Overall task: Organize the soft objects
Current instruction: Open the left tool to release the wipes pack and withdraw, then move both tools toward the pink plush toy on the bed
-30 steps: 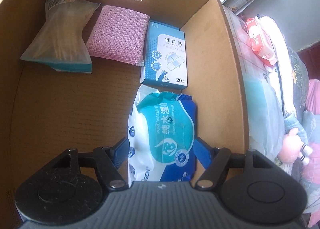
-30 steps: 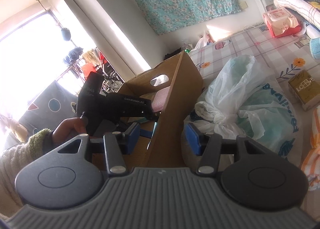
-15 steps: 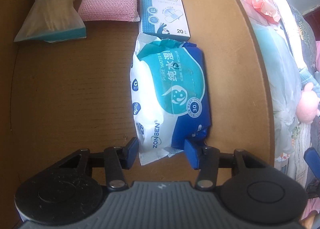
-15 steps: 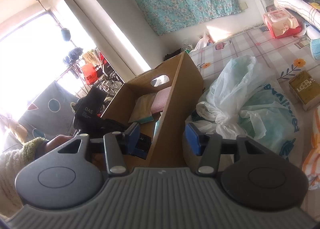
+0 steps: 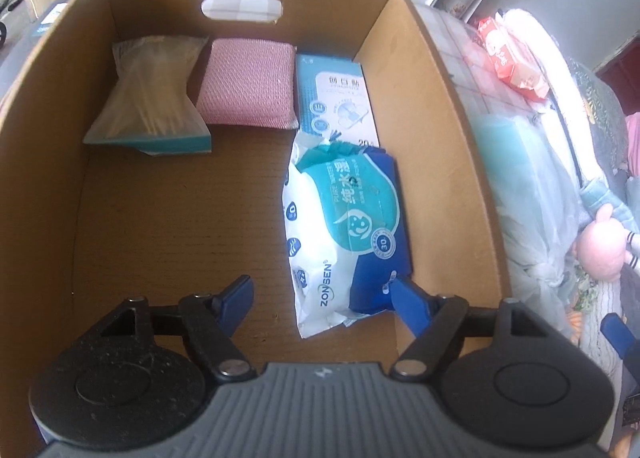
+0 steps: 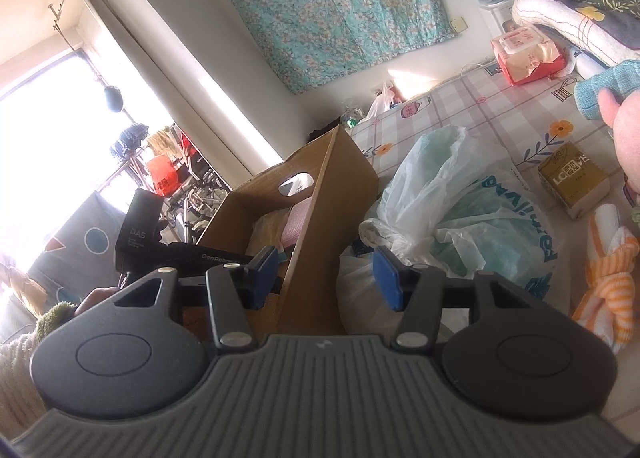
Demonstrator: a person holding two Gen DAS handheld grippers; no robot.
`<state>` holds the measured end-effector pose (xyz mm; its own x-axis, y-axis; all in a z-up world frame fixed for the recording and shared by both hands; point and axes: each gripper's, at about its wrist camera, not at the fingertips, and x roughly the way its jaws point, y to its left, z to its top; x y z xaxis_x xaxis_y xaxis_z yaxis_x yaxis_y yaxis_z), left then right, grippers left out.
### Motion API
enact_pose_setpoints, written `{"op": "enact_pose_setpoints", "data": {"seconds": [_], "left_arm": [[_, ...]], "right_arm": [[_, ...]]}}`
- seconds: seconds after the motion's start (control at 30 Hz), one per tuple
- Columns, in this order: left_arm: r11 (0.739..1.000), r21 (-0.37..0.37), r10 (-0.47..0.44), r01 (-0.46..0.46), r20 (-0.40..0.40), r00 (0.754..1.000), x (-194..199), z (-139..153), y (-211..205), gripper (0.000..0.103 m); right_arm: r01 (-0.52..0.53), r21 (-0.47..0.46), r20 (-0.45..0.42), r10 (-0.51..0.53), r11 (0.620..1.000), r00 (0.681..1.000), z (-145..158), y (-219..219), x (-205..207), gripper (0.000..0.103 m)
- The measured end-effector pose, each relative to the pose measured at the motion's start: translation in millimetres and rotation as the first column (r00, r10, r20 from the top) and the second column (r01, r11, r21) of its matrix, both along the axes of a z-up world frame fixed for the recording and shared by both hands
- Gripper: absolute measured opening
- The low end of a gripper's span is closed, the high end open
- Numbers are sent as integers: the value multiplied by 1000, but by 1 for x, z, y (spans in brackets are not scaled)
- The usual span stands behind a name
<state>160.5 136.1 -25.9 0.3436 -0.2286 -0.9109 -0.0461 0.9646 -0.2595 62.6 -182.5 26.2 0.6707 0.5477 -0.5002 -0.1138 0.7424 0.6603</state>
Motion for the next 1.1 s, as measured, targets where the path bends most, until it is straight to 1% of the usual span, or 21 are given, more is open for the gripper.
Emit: {"op": "enact_pose_setpoints", "data": {"seconds": [0.03,0.1,0.2,0.27,0.37,0.43,0.5,0.57,0.63,0.7,0.8,0.87,0.93,1.07,1.1], "left_arm": [[1000,-1,6,-6,27,1000,-4,8,0,81],[1000,12,13,-15,102,995,-8,29,-8,82],[1000,26,-16,12,194,981,-16,55,-29,84],[999,22,-46,42,234,971,-18,67,-46,84],[993,-4,-110,116,285,952,-24,84,-85,84],[986,-33,-148,166,314,938,-25,89,-116,84],[971,-72,-191,228,337,922,-26,91,-151,84],[952,-134,-216,275,340,915,-26,93,-184,84],[924,-202,-248,324,328,912,-21,90,-218,83],[896,-251,-281,366,318,906,-13,84,-251,83],[873,-295,-313,389,274,910,1,71,-292,79],[870,-311,-315,383,248,916,12,61,-311,74],[870,-335,-302,361,216,928,23,47,-328,70],[876,-356,-284,326,166,944,40,25,-349,61],[874,-368,-279,319,158,947,42,21,-352,60]], "right_arm": [[15,3,2,-15,1000,1000,0,-5,-1,53],[48,9,8,-48,999,999,0,-17,-4,53],[122,-5,26,-122,993,992,2,-39,-10,54],[189,-31,48,-187,982,981,5,-57,-16,54],[315,-63,74,-310,947,948,6,-88,-29,54],[398,-98,101,-389,912,916,8,-106,-38,54],[481,-132,135,-465,867,875,9,-125,-45,54],[532,-157,157,-511,832,845,7,-141,-47,54],[563,-182,169,-538,806,826,2,-155,-42,54],[577,-186,168,-553,795,816,-7,-168,-35,54],[591,-174,162,-569,788,806,-19,-185,-24,54],[597,-163,153,-578,785,802,-28,-192,-18,53],[600,-150,133,-586,786,800,-36,-200,-14,51],[592,-109,81,-587,798,806,-55,-212,-6,46],[589,-99,69,-584,802,808,-58,-212,-4,44]]}}
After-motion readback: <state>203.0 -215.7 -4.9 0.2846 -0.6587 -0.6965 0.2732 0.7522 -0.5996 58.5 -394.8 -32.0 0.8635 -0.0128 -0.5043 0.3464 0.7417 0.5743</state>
